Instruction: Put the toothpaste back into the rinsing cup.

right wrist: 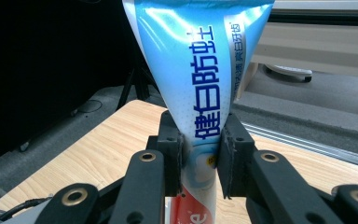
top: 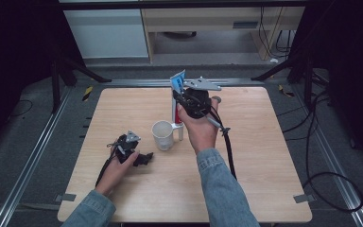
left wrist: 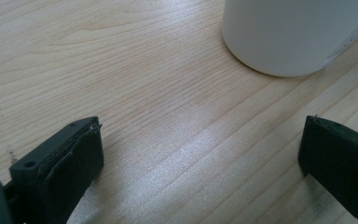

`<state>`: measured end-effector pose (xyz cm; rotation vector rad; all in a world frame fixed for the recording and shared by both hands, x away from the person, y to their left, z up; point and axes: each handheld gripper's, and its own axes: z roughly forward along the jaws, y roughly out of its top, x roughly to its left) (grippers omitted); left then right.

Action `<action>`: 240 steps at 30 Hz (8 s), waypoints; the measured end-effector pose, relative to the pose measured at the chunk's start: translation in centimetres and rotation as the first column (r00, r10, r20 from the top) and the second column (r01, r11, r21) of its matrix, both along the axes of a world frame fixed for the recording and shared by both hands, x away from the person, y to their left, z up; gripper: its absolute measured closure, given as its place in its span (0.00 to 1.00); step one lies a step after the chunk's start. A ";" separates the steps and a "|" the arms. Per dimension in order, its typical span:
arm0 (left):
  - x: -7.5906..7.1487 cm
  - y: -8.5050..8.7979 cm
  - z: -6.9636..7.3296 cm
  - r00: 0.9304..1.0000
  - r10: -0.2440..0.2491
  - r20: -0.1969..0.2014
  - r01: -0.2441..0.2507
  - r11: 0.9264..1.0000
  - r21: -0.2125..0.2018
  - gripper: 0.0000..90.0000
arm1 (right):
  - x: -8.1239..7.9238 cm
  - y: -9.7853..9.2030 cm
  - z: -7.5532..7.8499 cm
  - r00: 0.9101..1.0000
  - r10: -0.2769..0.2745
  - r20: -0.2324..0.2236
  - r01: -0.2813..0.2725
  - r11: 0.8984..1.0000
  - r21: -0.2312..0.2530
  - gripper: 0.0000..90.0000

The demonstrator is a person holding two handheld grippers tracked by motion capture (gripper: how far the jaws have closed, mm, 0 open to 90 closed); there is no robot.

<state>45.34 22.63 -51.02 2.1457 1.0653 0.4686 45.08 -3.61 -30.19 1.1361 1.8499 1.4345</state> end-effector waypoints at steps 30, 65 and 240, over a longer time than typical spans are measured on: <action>0.0 0.0 0.0 1.000 -0.005 -0.004 0.005 1.000 0.003 0.00 | 0.0 3.6 -1.5 0.998 0.065 0.025 -0.065 0.998 0.006 0.81; 0.0 0.0 0.0 1.000 -0.002 0.000 0.002 1.000 0.002 0.00 | -0.1 4.6 -5.2 0.998 0.060 0.031 -0.061 0.998 0.007 0.81; 0.1 0.0 0.0 1.000 -0.004 0.000 0.004 1.000 0.005 0.00 | 1.1 2.0 -8.0 0.995 -0.052 -0.084 0.028 0.963 -0.266 0.07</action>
